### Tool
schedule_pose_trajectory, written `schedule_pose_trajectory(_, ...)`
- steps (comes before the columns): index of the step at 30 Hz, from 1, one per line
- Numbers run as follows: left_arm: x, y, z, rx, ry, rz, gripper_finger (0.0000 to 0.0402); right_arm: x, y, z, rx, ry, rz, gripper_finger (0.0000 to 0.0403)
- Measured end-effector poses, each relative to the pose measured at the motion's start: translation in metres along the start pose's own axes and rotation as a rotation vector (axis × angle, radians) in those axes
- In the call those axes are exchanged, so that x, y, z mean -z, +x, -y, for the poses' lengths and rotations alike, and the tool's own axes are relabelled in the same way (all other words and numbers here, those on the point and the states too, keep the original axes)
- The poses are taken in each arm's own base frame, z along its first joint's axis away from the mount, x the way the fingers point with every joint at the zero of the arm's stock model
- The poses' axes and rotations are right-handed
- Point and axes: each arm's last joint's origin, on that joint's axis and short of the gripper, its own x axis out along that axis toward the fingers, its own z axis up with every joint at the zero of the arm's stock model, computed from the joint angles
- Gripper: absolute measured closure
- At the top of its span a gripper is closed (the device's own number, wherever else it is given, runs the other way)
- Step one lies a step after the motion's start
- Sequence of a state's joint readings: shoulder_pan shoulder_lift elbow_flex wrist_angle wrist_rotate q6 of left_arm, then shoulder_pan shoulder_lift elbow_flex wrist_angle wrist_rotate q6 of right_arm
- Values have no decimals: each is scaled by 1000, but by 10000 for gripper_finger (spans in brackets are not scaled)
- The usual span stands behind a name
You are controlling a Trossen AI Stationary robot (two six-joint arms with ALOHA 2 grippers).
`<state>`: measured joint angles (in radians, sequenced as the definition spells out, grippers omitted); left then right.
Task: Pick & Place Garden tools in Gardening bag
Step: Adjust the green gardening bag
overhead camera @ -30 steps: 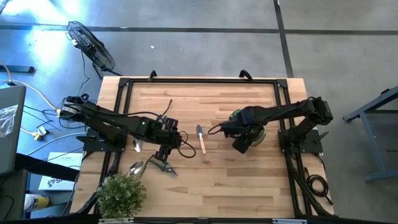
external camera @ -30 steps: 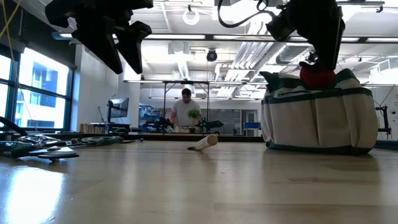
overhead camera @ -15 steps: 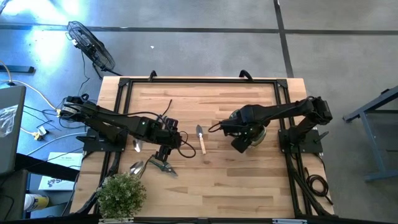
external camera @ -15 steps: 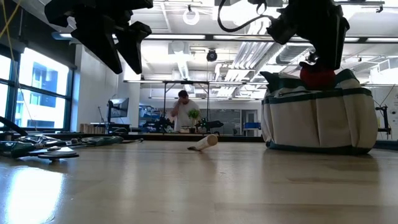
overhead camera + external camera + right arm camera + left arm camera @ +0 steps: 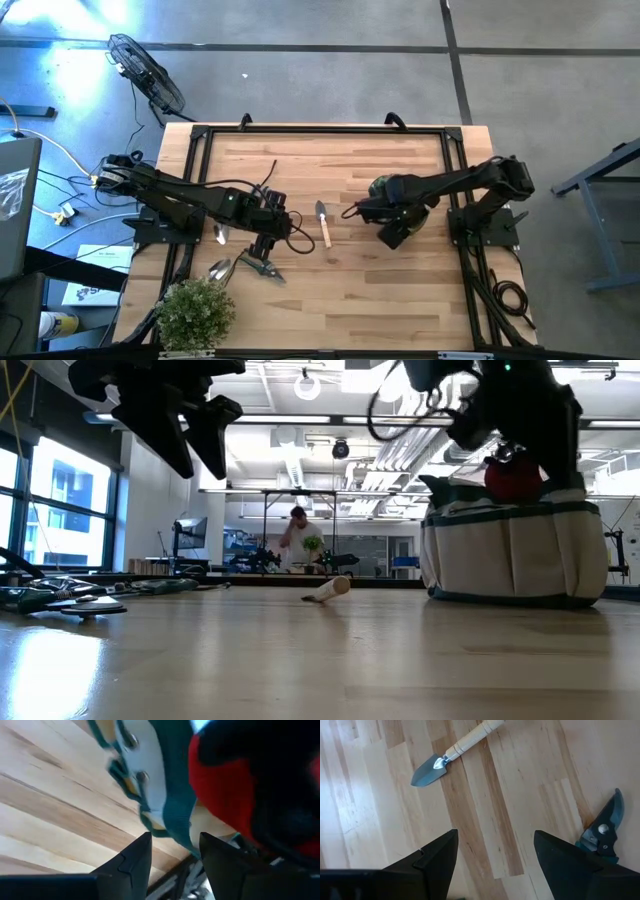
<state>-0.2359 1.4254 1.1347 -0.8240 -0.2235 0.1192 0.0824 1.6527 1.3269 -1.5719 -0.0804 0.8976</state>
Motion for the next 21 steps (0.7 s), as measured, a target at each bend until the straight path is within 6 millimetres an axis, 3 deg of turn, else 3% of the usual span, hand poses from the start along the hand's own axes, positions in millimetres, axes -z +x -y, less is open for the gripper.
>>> schedule_pose_trajectory(5, 0, 0, 0, 0, 0, 2, 149, -2, 14, 5, 39, 13, -43, 247)
schedule_pose_trajectory(21, -1, 0, 0, -5, 4, 14, 149, -2, 16, -11, -89, -80, 1, 247)
